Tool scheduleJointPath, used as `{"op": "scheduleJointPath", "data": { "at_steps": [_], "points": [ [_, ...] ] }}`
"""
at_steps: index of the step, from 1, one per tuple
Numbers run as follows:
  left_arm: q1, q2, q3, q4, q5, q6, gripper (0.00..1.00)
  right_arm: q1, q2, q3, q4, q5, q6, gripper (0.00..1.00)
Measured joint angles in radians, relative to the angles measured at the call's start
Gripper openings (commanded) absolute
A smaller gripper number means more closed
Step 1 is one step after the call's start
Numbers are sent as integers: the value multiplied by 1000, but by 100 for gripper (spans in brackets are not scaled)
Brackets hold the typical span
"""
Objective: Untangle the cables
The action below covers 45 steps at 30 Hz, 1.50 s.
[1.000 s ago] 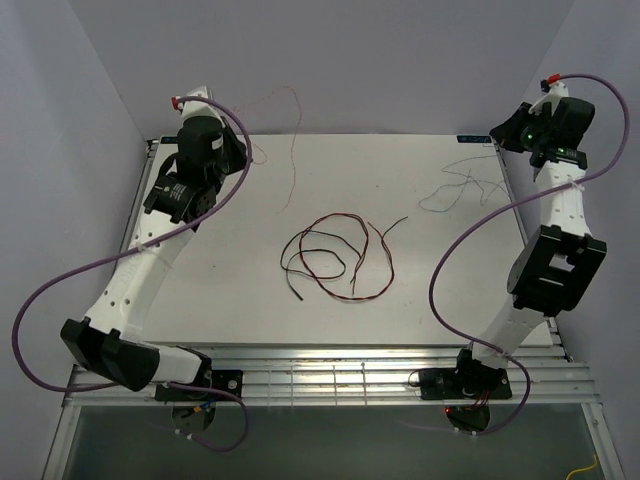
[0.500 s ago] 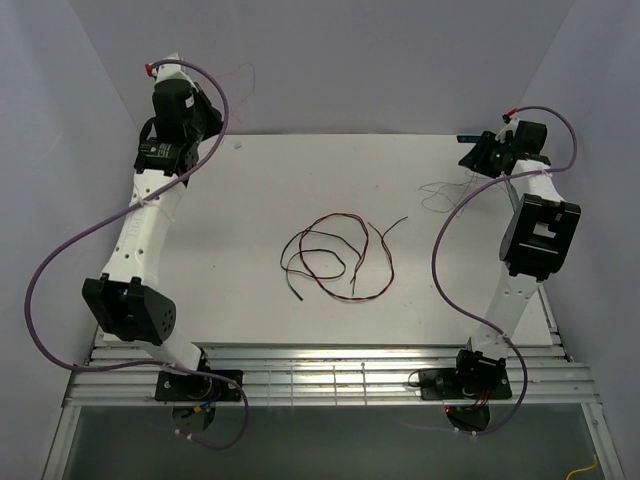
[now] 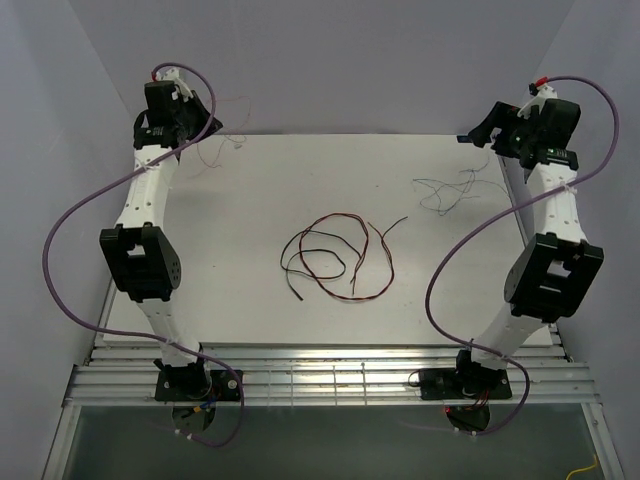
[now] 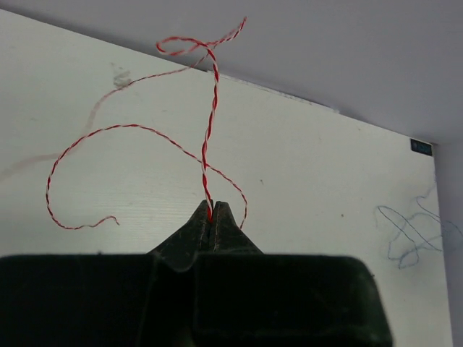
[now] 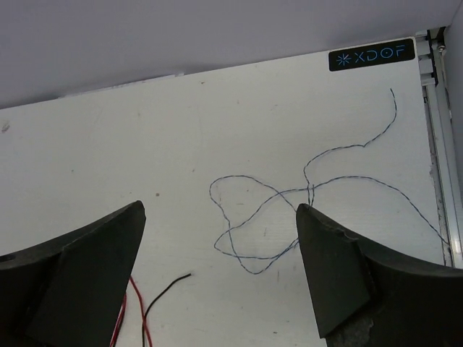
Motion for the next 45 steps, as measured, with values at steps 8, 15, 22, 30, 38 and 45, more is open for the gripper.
{"op": "scheduleJointPath", "data": {
  "at_steps": [8,15,22,30,38,45],
  "points": [
    [-79,85,69,114,232,-93,0,33,-319,-345,103,24,36,90],
    [-254,304,269,243,334,-200,0,32,-413,-506,120,29,79,90],
    [-346,534,338,325,347,-292,0,32,-485,-546,118,46,81,90],
    [-398,752,370,325,290,-364,7,32,-535,-573,101,58,76,90],
    [-414,747,363,311,253,-342,76,32,-549,-607,84,61,78,90],
    [-425,678,346,229,218,-276,98,48,-589,-613,34,72,57,90]
  ]
}}
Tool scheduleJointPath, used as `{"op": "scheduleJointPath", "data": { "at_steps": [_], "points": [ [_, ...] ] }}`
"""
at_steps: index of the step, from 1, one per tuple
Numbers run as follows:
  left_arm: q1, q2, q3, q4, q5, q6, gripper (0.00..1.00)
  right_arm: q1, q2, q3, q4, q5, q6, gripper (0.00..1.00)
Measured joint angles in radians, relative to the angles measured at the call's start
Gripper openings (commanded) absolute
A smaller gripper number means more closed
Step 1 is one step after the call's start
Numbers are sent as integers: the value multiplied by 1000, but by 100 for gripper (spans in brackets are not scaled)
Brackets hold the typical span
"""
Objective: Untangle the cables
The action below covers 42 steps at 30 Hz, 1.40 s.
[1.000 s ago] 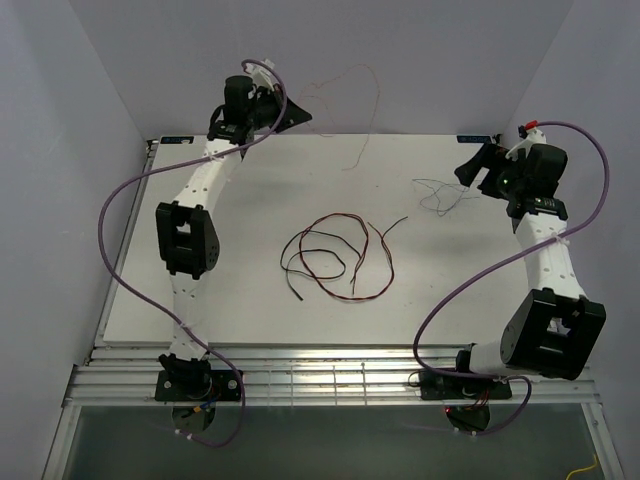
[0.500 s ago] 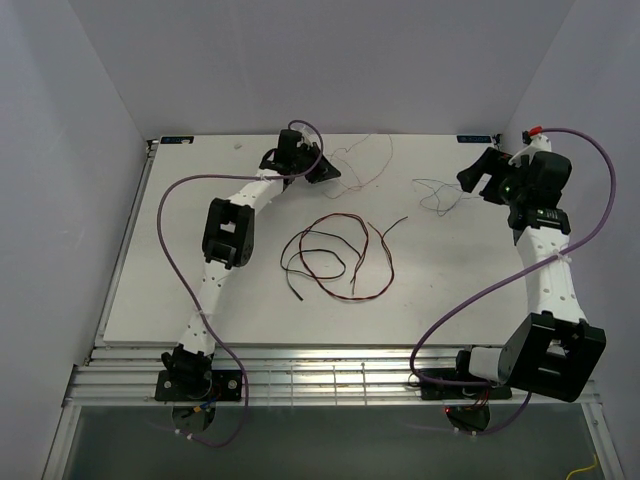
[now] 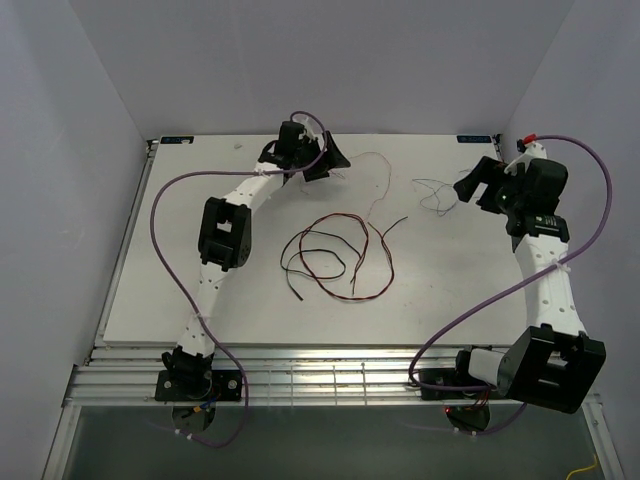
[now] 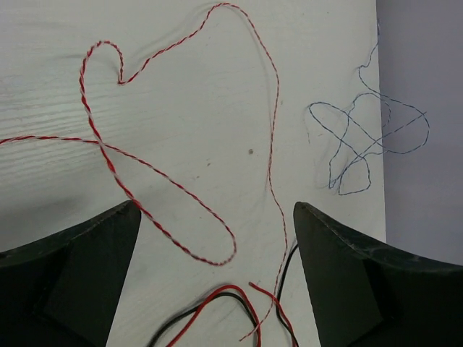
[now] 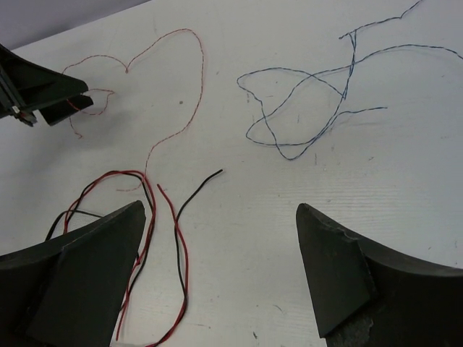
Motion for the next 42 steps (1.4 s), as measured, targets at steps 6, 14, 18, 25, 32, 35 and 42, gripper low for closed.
{"op": "scheduleJointPath", "data": {
  "at_steps": [6,14,18,25,32,35,42],
  "points": [
    [-42,-202,-48,-135,-119,135,98,112,-47,-19,-58,46,-27,90],
    [-122,-633,-322,-201,-251,277,98,305,-80,-75,-86,90,-62,90],
    [-126,-770,-551,-245,-333,344,98,310,-94,-112,-101,95,-74,90],
    [-111,-832,-951,-319,-393,384,98,310,-87,-124,-131,93,-105,90],
    [-112,-929,-1149,-341,-431,338,98,310,-47,-124,-168,85,-119,90],
    [-111,-920,-1155,-332,-475,309,95,310,-47,-124,-169,77,-119,90],
    [-107,-807,-1140,-292,-489,266,70,310,-42,-124,-169,72,-119,90]
  ]
}}
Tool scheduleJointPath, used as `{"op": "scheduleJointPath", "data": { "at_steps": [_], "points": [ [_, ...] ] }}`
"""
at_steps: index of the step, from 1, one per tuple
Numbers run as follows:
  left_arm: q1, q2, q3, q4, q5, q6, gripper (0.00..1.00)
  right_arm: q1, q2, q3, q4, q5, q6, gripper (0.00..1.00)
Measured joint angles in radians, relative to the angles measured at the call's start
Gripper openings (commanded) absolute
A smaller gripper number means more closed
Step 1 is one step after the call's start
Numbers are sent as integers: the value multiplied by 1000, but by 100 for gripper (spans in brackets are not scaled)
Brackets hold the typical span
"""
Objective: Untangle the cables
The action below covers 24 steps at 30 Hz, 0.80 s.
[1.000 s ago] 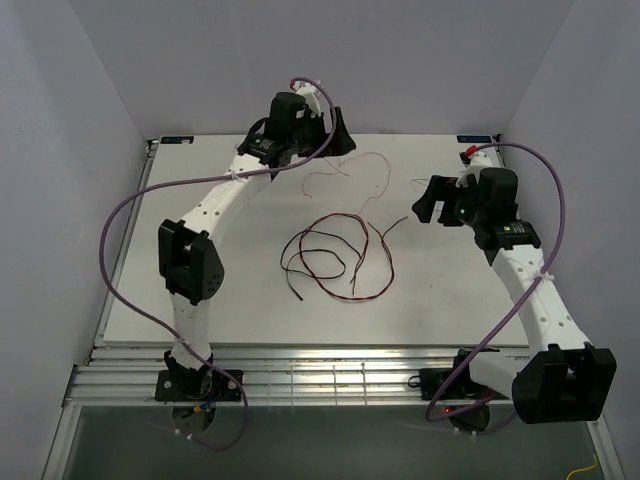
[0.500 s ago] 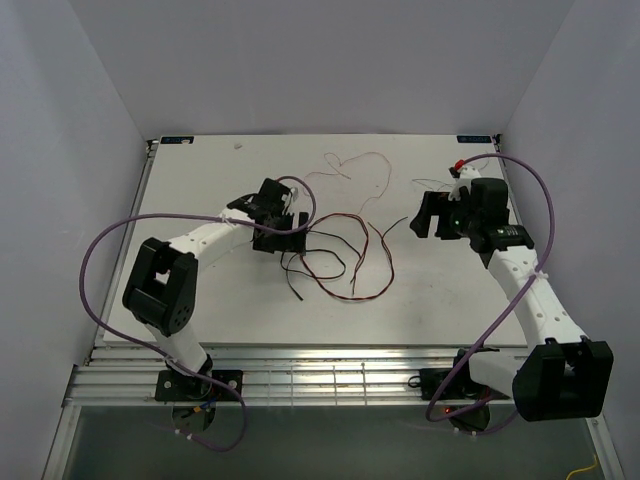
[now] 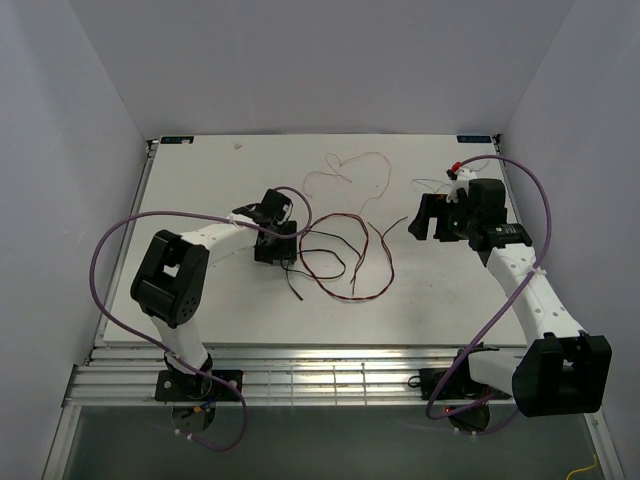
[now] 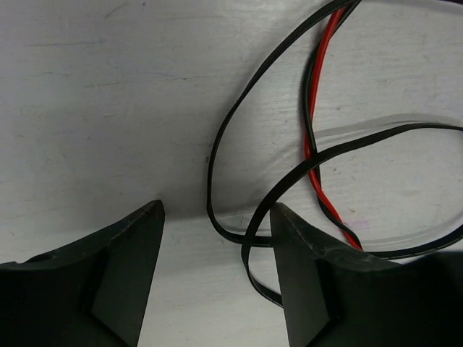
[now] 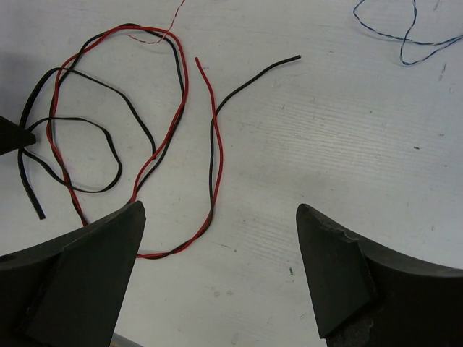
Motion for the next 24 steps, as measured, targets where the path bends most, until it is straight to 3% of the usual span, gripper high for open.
{"op": "scheduleJointPath", "data": {
  "at_steps": [3,6,7,10,11,19,24],
  "points": [
    [0,3,-2,19,0,-3,65,0,0,0,0,3,0,90],
    [0,4,-8,28,-1,-9,52,0,0,0,0,6,0,90],
    [0,4,-11,32,-3,-11,39,0,0,0,1,7,0,90],
    [0,10,-14,37,-7,-22,16,0,-1,0,1,6,0,90],
    [1,13,-13,39,-10,-26,0,2,-2,-1,1,8,0,90],
    [-2,7,-2,15,-59,-64,0,113,40,-1,-24,114,-23,90],
    [-3,-115,-4,-4,-138,-74,0,118,45,-2,-23,135,-23,90]
  ]
}}
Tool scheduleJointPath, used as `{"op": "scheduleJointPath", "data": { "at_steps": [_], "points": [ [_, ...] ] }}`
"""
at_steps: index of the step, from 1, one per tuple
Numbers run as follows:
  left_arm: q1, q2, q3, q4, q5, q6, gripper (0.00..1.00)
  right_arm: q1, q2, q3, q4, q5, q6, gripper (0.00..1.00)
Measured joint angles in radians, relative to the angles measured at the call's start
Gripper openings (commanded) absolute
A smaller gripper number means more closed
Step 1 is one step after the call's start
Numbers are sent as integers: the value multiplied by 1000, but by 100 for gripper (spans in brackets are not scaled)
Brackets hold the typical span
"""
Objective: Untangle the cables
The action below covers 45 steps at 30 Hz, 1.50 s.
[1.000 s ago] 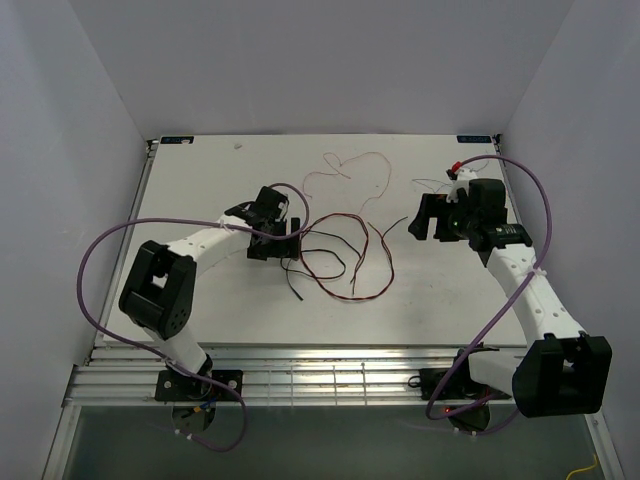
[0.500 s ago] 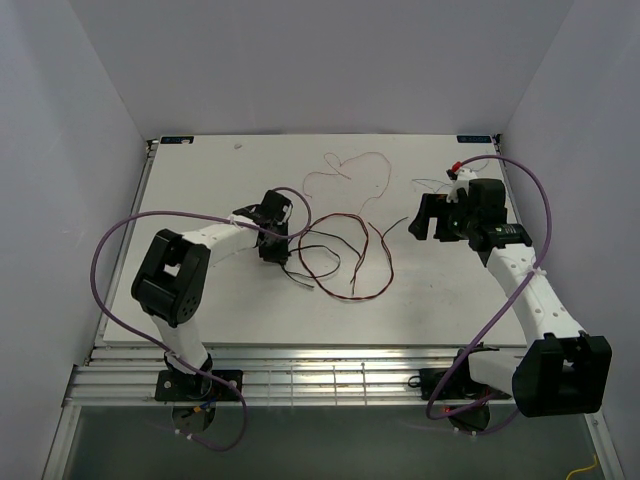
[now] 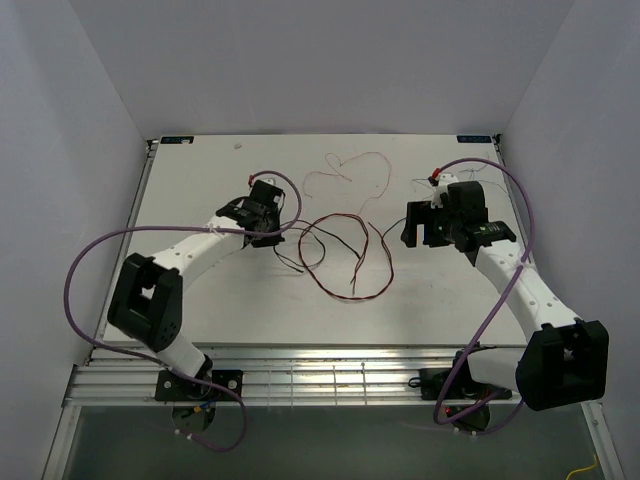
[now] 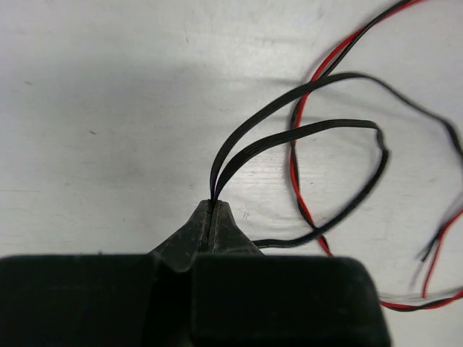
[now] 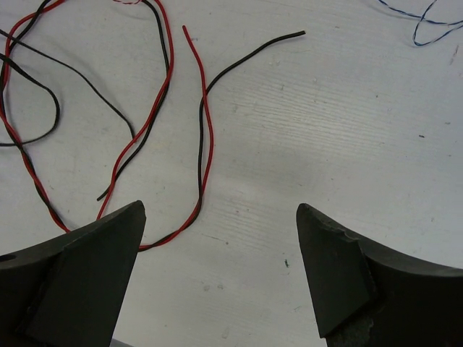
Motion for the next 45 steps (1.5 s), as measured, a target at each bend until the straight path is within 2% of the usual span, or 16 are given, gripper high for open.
{"op": "scheduleJointPath", "data": {
  "at_steps": [5,10,18,28,29,30,31,32,34,35,39,45],
  "points": [
    [7,-165,79,8,-89,8,0,2,0,-19,0,11,0,90],
    [90,-122,274,34,-105,42,0,2,0,-19,-1,24,0,90],
    [327,154,612,53,-77,101,0,2,22,-19,19,28,10,90],
    [454,571,928,27,20,131,1,2,111,-4,44,16,54,90],
    [464,602,941,24,29,131,4,3,117,-4,48,10,58,90],
    [471,631,953,19,39,134,13,5,126,-3,52,5,62,90],
    [480,657,965,9,48,138,28,9,133,-3,54,4,65,90],
    [488,679,977,-5,57,143,60,16,141,-3,54,6,70,90],
    [496,704,980,-34,65,143,95,39,161,-3,54,20,80,90],
    [497,706,977,-44,69,139,98,51,171,-3,54,31,85,90],
    [492,667,935,-51,90,126,98,89,200,-2,54,105,133,90],
    [480,462,751,-34,121,85,98,99,293,70,85,266,272,91]
  ]
}}
